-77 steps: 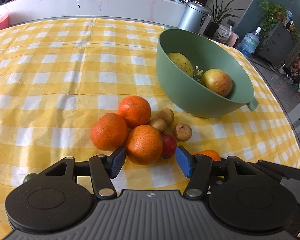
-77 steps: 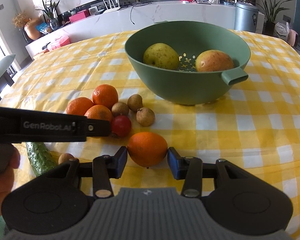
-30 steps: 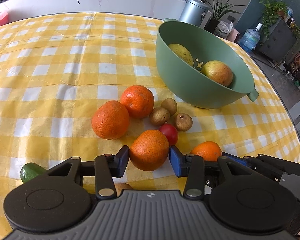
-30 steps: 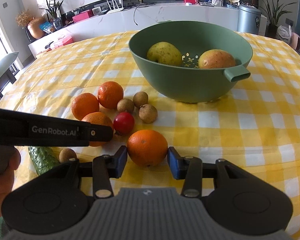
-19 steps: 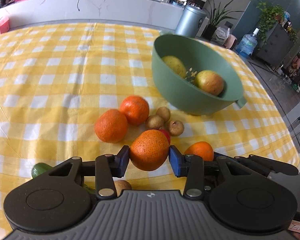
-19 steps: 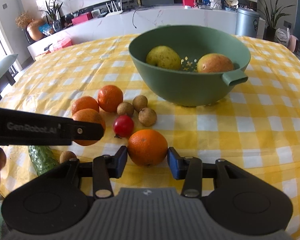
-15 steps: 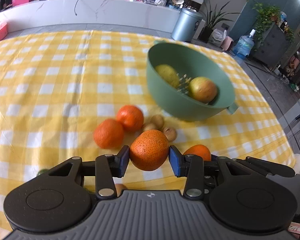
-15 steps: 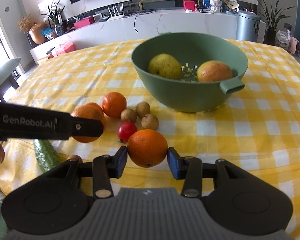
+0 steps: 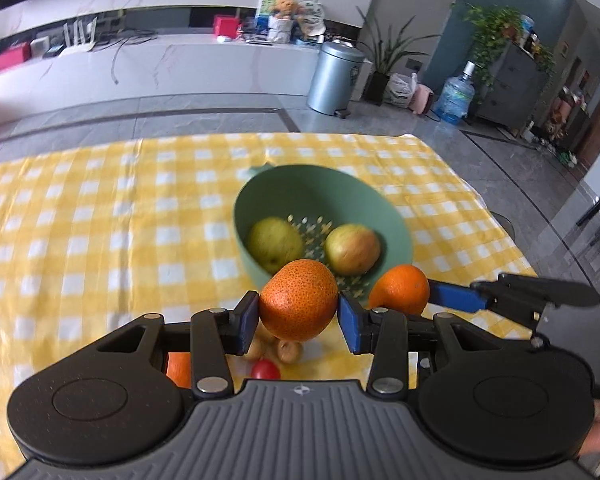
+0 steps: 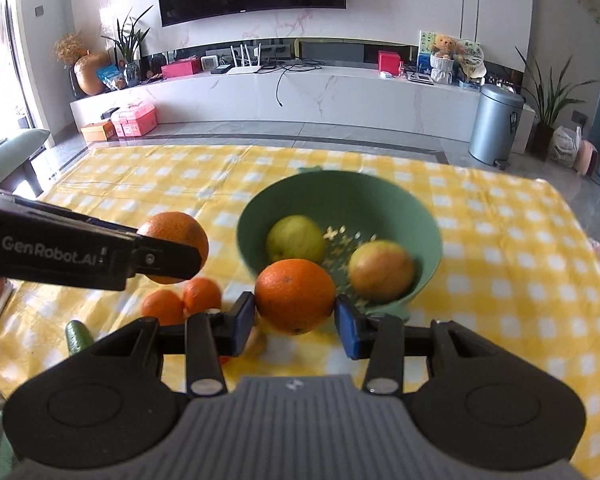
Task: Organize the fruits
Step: 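Carry both oranges over the green colander bowl, then open both grippers to drop the oranges into the bowl, then move both grippers back toward the remaining oranges and tomato, then grasp an orange with the left gripper while the right gripper grasps another orange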
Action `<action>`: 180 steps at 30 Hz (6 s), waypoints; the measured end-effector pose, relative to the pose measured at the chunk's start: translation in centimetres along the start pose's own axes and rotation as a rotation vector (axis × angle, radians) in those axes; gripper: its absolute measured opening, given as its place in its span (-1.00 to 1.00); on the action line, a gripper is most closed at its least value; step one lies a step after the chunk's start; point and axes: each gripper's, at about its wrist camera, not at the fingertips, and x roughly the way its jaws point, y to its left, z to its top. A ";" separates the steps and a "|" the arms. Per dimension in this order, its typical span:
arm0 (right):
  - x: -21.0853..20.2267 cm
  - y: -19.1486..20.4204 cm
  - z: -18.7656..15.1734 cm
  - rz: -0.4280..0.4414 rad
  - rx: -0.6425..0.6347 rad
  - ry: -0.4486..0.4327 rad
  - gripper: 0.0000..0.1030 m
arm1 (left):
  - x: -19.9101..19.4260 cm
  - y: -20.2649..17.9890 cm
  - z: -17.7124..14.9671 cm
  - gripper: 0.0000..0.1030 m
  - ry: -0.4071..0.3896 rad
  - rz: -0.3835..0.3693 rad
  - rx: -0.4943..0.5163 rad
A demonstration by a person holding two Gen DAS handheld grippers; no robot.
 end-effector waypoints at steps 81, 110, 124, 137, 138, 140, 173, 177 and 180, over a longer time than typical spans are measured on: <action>3.4 -1.5 2.6 -0.090 0.056 0.109 0.30 | 0.0 -0.9 2.8 0.29 0.122 0.038 0.125; 1.3 7.8 -6.6 -0.023 0.052 -0.026 0.30 | -5.3 7.8 -7.2 0.26 0.083 0.073 0.201; 4.1 6.3 -6.1 0.027 0.091 0.040 -0.12 | 1.8 6.8 -7.4 0.24 0.078 0.093 0.262; 6.5 5.2 -5.5 0.077 0.099 0.054 -0.15 | 5.9 6.2 -7.5 0.23 0.103 0.152 0.314; 6.6 5.2 -5.5 0.077 0.098 0.056 -0.15 | 6.1 6.2 -7.5 0.16 0.105 0.154 0.313; 6.9 5.3 -5.5 0.075 0.086 0.059 -0.15 | 6.2 6.2 -7.5 0.08 0.106 0.148 0.310; 11.7 12.7 -2.8 -0.016 -0.434 0.014 -0.19 | 2.3 12.2 -6.8 -0.13 0.045 0.171 -0.040; 12.7 12.7 -2.9 -0.040 -0.454 0.030 -0.20 | 2.4 12.4 -6.8 -0.14 0.044 0.163 -0.044; 13.3 12.7 -2.8 -0.033 -0.460 0.035 -0.20 | 2.4 12.5 -6.8 -0.13 0.047 0.154 -0.044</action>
